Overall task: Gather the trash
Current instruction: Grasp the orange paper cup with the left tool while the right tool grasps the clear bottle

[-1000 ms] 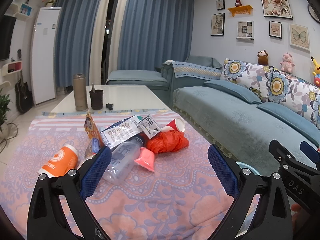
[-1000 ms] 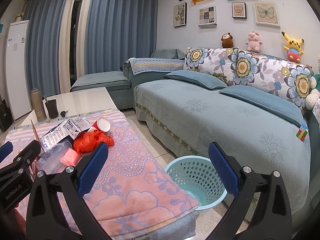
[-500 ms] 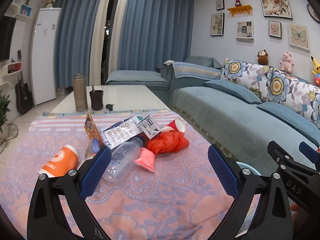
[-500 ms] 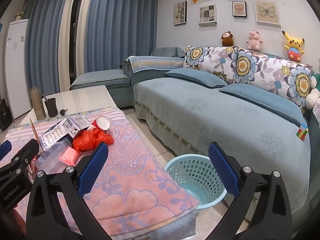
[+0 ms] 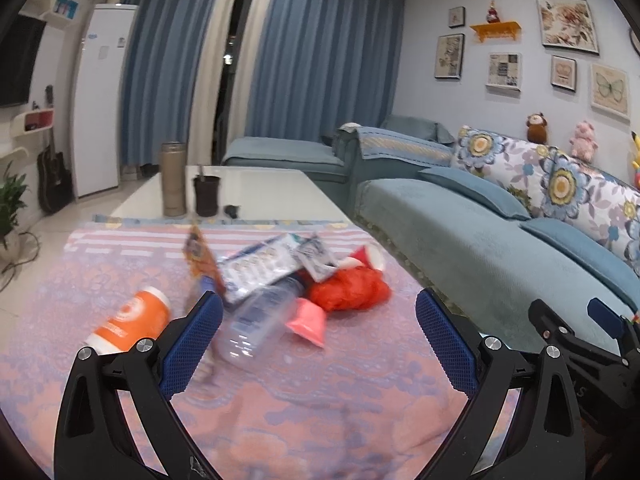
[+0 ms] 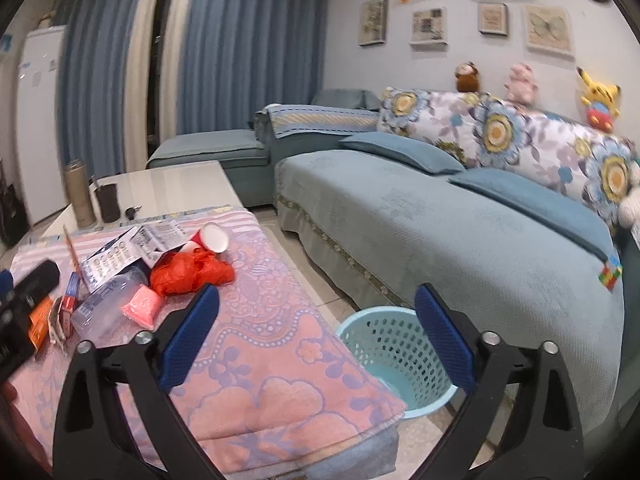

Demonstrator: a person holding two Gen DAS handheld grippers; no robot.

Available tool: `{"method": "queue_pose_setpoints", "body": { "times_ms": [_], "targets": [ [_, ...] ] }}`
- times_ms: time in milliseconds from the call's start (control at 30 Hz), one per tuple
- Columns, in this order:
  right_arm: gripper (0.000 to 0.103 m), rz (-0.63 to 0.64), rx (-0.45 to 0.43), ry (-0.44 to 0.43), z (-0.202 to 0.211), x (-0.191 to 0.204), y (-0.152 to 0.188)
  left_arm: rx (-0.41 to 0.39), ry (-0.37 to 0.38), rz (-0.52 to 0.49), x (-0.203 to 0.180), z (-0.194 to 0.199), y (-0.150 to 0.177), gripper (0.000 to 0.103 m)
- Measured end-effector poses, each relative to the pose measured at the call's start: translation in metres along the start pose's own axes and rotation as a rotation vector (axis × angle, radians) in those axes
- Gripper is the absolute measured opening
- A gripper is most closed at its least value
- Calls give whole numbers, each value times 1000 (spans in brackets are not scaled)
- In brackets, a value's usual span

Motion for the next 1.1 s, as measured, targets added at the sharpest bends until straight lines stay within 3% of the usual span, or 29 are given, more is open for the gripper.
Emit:
{"method": "queue_pose_setpoints", "body": {
  "times_ms": [67, 233, 333, 433, 600, 800, 867, 1000, 1100],
  "targets": [
    [79, 39, 3, -41, -4, 11, -4, -3, -47, 25, 22, -5, -8, 94],
    [53, 76, 44, -175, -28, 40, -15, 40, -129, 43, 85, -25, -15, 94],
    [45, 69, 77, -257, -45, 58, -21, 83, -203, 37, 128, -43, -8, 94],
    [41, 69, 102, -318, -61, 79, -25, 148, -202, 42, 159, -63, 0, 94],
    [40, 79, 179, -423, -96, 119, -25, 282, -146, 54, 182, -99, 17, 93],
    [41, 144, 261, -498, -117, 165, -14, 399, -17, 97, 196, -136, 29, 93],
    [41, 151, 299, -520, -123, 175, -10, 418, -12, 100, 197, -143, 34, 92],
    [56, 111, 384, -542, -141, 192, -2, 482, 26, 113, 194, -158, 49, 85],
    [58, 40, 464, -535, -160, 197, 4, 485, 27, 110, 191, -163, 52, 86]
  ]
}}
Point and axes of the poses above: each gripper's, at about its wrist camera, not at the fingertips, and z roughly against the way its jaws point, x to its left, y to its underside, the point moved 2 cm from there along -z, roughly the way its jaws point, and after that the axes turned 12 degrees about -y, right-handed, at the moved point
